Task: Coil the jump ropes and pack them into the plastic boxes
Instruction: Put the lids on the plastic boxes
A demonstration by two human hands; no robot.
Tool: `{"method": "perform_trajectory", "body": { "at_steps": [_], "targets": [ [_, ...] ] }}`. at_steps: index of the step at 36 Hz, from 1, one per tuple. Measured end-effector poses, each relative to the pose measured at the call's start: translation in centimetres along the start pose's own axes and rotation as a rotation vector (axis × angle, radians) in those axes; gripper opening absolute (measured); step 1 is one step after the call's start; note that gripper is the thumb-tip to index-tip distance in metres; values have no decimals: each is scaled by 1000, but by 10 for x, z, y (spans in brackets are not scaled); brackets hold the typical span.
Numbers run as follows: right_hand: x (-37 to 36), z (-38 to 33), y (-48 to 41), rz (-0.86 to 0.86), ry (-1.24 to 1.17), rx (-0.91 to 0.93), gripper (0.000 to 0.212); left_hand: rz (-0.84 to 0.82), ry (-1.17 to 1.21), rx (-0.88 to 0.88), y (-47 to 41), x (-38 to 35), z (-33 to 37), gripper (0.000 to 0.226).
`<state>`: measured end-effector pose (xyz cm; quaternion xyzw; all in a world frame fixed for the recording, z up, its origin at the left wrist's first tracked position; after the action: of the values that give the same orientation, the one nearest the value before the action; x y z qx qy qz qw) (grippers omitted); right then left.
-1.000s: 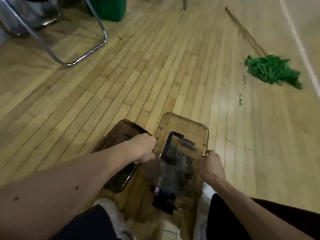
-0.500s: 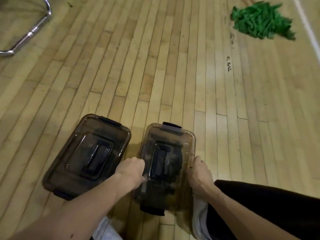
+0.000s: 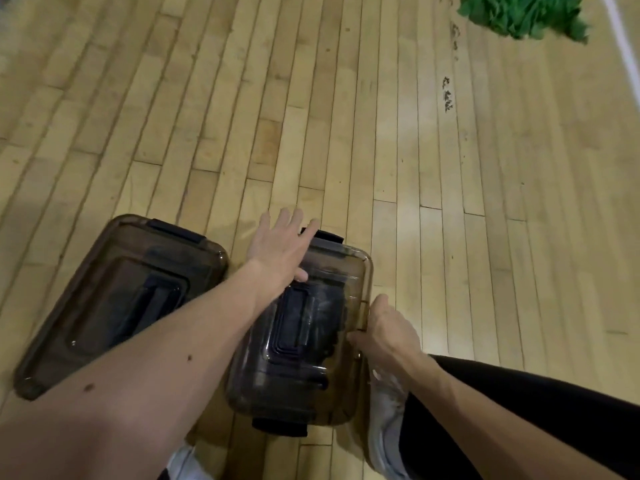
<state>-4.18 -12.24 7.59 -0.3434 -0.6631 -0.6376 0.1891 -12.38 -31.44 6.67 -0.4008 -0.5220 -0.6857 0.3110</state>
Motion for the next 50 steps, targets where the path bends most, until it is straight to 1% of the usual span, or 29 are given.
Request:
{"method": "perform_trajectory", "body": {
  "at_steps": [3,4,5,6,8,12,14,16,18,20,22,24,26,29,31,33,35,36,38,40,42,44,45,48,49,50],
  "targets": [
    [20,-9,-20,76,174,51,106,-72,8,-52,-11,-4,-11,113],
    [28,-14,-29,93,160,75,116,-91,20,-73,-13,-4,-13,116],
    [36,-19,-39,99,104,100,121,-112,32,-86,-15,-5,-14,117],
    [43,-24,-48,98,30,119,122,-133,48,-93,-18,-5,-16,118],
    [50,-32,-67,82,-81,145,113,-188,94,-109,-22,-5,-18,120],
    [53,-39,-89,11,-111,189,97,-286,240,-88,-28,-5,-22,122],
    [51,-36,-97,-61,-163,192,92,-294,307,-62,-32,-8,-24,124],
    [51,-33,-100,-87,-183,208,82,-261,345,-52,-33,-9,-24,124],
    [51,-33,-101,-44,-163,245,73,-202,355,-59,-34,-8,-24,120],
    [53,-34,-101,-3,-138,278,70,-149,371,-86,-33,-8,-24,108],
    [54,-36,-100,43,-84,315,56,-94,387,-117,-31,-10,-23,94],
    [53,-37,-100,101,-30,341,43,-35,367,-138,-26,-13,-24,87],
    [52,-36,-99,137,-13,337,40,4,363,-144,-22,-14,-23,86],
    [48,-34,-95,184,29,348,44,46,358,-158,-12,-16,-24,84],
    [42,-35,-87,278,114,329,47,99,371,-158,0,-21,-23,80],
    [30,-36,-70,432,222,325,47,212,368,-137,19,-29,-15,72],
    [13,-39,-46,520,286,410,41,369,347,-153,43,-38,-3,60],
    [2,-39,-34,516,289,474,35,412,353,-203,55,-43,2,54],
    [-21,-38,-5,423,265,577,25,390,399,-366,84,-58,12,40],
    [-45,-33,24,319,270,649,19,283,406,-478,117,-77,14,25],
    [-67,-24,49,241,324,709,22,172,379,-535,150,-95,9,15],
    [-87,-13,66,203,370,732,33,96,349,-558,176,-111,-1,28],
    [-94,-10,71,190,409,721,42,76,314,-550,184,-117,-5,39],
    [-108,-12,81,147,606,670,74,69,206,-506,193,-128,-8,85],
    [-111,-16,84,130,663,658,80,48,185,-485,195,-131,-6,95],
    [-112,-19,85,113,692,637,84,28,169,-464,193,-133,-1,100]
  ]
}}
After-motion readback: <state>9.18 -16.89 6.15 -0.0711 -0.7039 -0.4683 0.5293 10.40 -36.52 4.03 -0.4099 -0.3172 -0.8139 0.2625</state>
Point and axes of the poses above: each hand's wrist, its own y-axis away from the middle knuckle, its own x-axis out of the back of the hand, z = x × y, the point moved 1 cm from there along -y, towards the middle knuckle, and after that the axes turned 13 degrees about y, right-handed, at the moved point
